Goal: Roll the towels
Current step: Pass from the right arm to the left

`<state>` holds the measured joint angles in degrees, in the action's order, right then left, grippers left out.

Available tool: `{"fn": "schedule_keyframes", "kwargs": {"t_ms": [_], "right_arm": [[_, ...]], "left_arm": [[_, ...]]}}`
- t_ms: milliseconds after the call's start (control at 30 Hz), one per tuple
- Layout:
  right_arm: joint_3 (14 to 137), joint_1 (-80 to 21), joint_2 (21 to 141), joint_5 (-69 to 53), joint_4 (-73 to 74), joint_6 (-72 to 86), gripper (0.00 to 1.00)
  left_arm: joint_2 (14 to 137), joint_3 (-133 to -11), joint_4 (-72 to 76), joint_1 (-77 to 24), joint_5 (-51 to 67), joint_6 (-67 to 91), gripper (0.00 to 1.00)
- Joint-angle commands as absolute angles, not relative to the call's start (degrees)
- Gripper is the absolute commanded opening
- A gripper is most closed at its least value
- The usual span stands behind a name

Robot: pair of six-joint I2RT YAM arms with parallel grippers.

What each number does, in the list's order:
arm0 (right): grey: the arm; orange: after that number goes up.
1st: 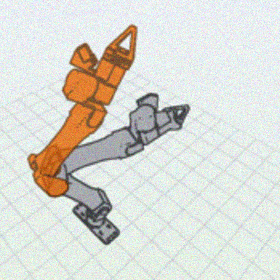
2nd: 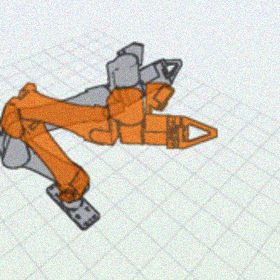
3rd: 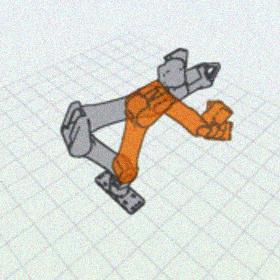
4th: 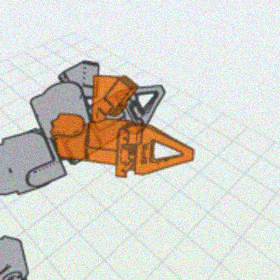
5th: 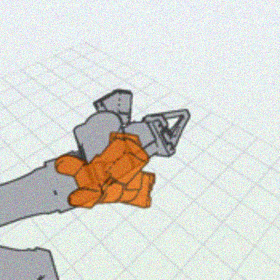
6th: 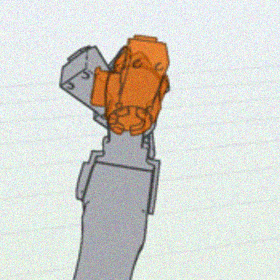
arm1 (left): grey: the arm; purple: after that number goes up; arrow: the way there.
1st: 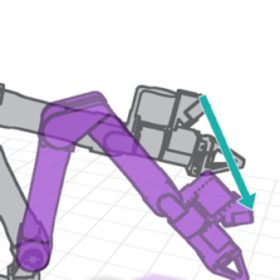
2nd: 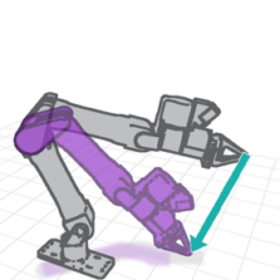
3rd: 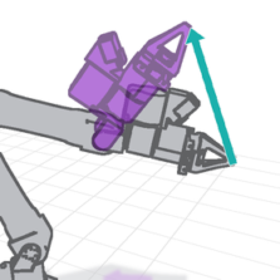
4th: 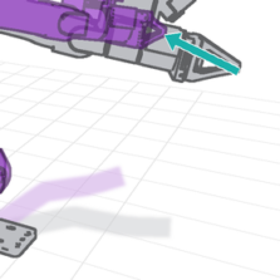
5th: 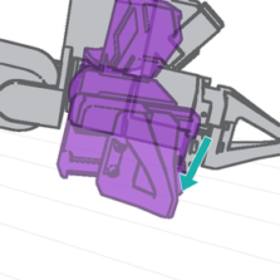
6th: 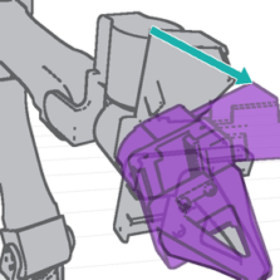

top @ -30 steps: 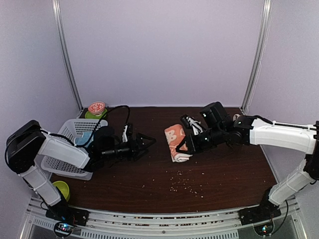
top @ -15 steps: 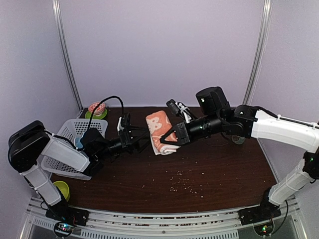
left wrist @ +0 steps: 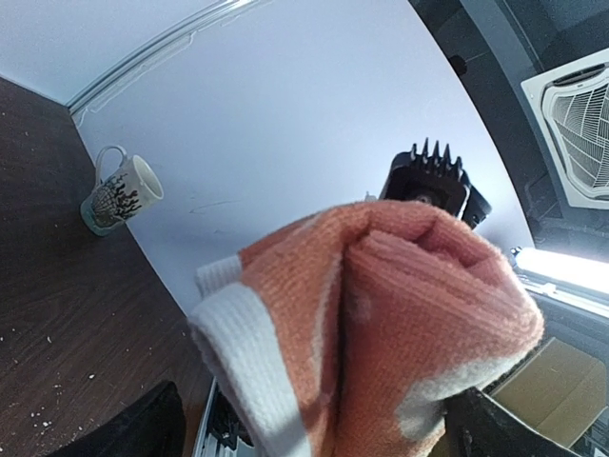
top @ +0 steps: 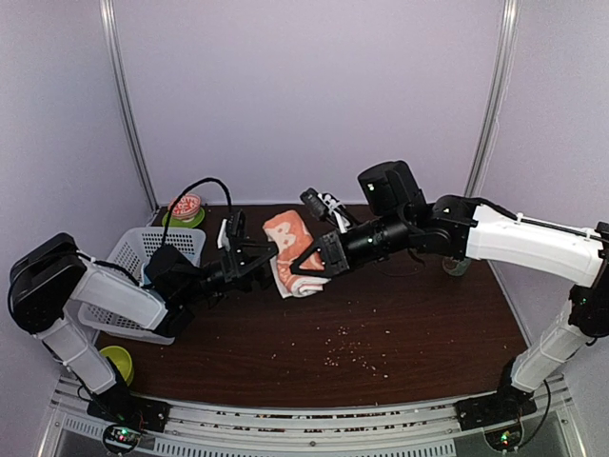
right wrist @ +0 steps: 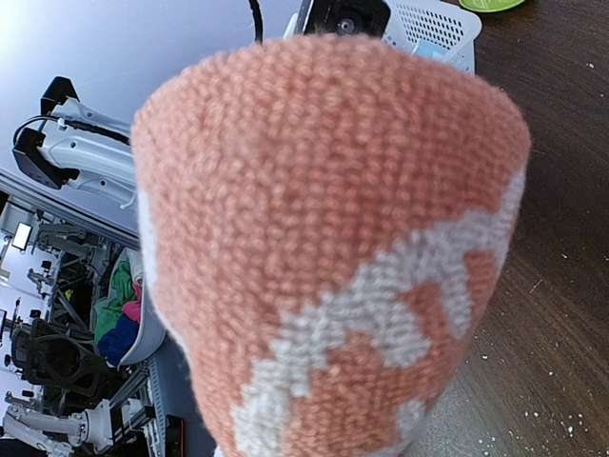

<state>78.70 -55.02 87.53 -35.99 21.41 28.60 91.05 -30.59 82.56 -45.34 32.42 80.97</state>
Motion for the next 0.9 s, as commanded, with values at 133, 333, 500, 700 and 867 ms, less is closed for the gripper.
{"fn": "schedule_keyframes", "kwargs": {"t_ms": [133,333,500,700,867], "right_arm": [[79.87,-55.29,87.66,-35.43,19.93,28.9,0.0],[81.25,-55.93,88.83,-37.91,18.12,30.5,0.0],[83.64,-56.47,90.43,-39.99,18.58,30.79,0.0],[86.45,-56.97,91.81,-41.69,20.69,29.29,0.0],[87.54,-57.41,91.87,-42.7,21.27,28.5,0.0]], "left_arm": [[85.22,-25.23,88.07,-45.79,29.2,79.2,0.98],[81.59,-25.92,83.44,-46.05,30.66,76.57,0.98],[79.05,-28.32,75.7,-46.55,33.0,73.03,0.98],[77.21,-29.53,69.66,-46.67,33.32,69.63,0.98],[77.77,-29.1,69.83,-46.58,33.31,69.87,0.98]]}}
